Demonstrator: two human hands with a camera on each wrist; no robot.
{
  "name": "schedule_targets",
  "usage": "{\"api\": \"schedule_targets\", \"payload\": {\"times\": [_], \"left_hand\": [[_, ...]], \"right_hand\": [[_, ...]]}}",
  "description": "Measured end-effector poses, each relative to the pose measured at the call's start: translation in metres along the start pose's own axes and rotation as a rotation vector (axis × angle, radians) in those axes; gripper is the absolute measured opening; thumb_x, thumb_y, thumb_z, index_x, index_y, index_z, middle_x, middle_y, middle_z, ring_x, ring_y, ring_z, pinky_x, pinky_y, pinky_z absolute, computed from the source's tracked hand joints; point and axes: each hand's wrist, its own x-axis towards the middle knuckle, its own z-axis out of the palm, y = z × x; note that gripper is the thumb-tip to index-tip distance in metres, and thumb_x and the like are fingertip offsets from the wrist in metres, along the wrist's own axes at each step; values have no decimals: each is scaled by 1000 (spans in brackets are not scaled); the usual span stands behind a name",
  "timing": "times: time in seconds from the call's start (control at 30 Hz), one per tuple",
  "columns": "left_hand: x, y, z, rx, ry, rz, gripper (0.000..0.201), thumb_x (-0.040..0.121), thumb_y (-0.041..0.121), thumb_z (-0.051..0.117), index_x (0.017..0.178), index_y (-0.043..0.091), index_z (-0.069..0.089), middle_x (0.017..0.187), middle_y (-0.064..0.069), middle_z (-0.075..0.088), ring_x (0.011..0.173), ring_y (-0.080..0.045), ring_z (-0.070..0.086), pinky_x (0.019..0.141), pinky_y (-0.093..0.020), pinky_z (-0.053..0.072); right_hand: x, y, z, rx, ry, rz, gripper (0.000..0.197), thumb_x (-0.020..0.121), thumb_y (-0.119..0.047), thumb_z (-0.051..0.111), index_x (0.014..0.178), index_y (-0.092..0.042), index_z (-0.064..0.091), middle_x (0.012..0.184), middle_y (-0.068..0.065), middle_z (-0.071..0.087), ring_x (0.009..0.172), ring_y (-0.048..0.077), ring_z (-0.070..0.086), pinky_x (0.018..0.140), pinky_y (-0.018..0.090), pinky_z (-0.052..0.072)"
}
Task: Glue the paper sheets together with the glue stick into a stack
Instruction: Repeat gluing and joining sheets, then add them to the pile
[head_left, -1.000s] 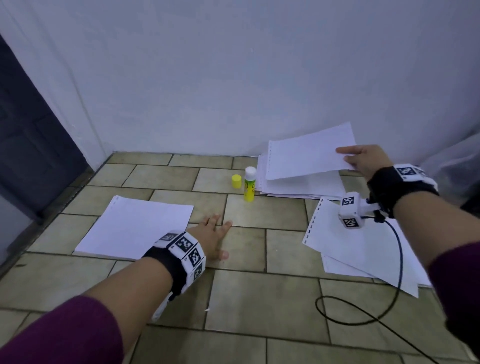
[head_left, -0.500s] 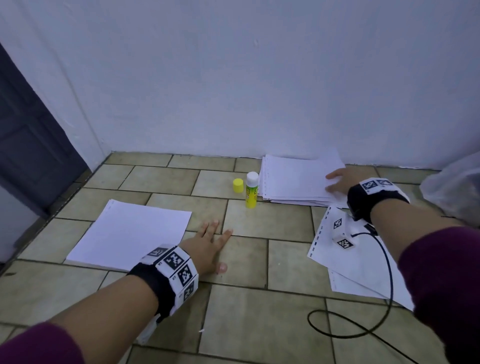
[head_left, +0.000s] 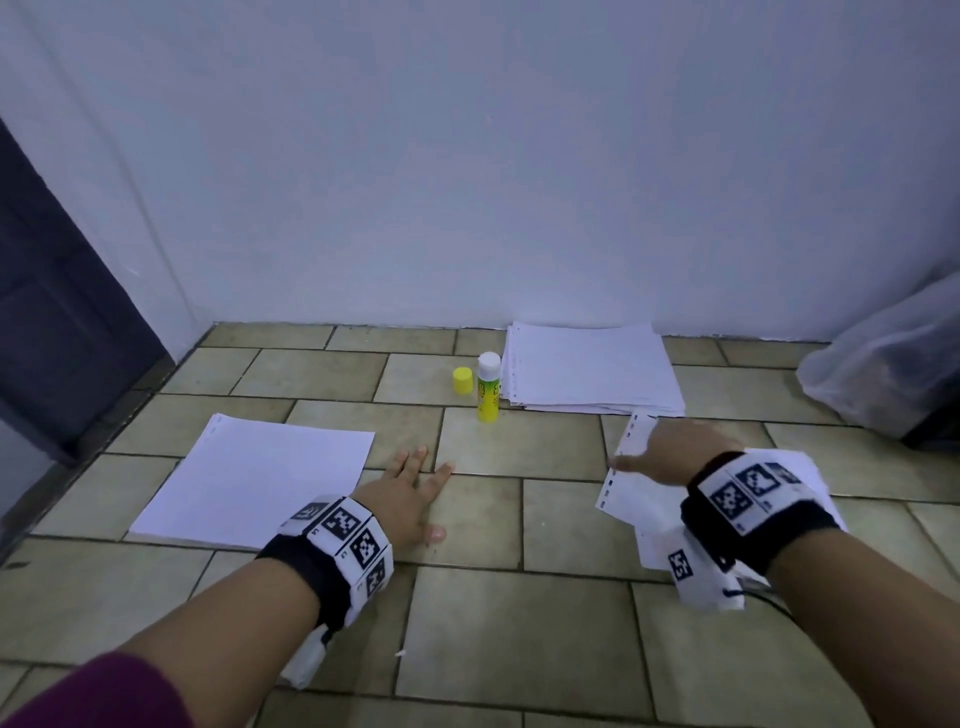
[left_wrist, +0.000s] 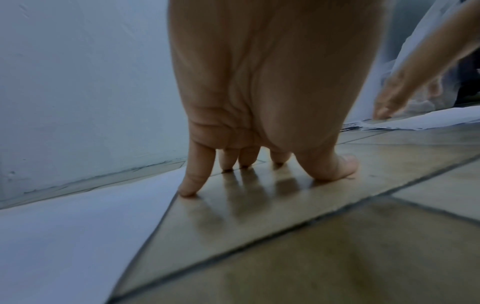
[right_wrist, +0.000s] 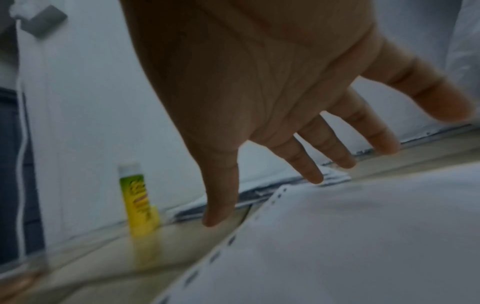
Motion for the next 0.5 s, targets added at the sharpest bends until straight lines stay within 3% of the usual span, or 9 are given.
{"api": "schedule_targets", "payload": {"times": [0.13,0.2,0.33,0.4,0.5], "left_hand": [[-2,2,1,-5,18,-5,79,99,44,42,152,25,-14,159,-9,-20,147,-27,-15,116,-43,17],[-2,2,2,0,31,-5,79,99,45,42,152,25,-13,159,-8,-20,147,-26,-14,116,-43,19],[-2,2,-1,35,40,-12,81,97,48,45,153,26,-9,160,-7,-15,148,-25,-8,116,-45,21],[-6,0,-9,31,74,-11,80,94,51,50,154,27,3,161,-6,-1,148,-25,6,114,-46,27],[-18,-14,-21,-70,222,-51,74,88,54,57,148,23,27,154,0,23,140,-22,25,107,-42,36]], "right_hand": [[-26,-8,13,81,-16,-11,72,69,-74,61,111,-17,50,107,0,59,105,24,56,93,38,46],[-32,-7,10,105,-18,-27,68,72,-63,69,113,-13,51,102,1,58,103,23,58,90,35,48],[-38,-7,6,59,-23,-69,59,74,-42,77,116,-8,53,114,6,63,104,21,60,85,28,49],[-39,-7,5,75,-61,-61,63,73,-42,78,120,-9,52,118,6,61,108,21,58,86,28,48],[-41,-7,5,100,-91,-66,77,77,-60,67,131,-9,45,130,8,53,118,24,52,94,30,43]]}}
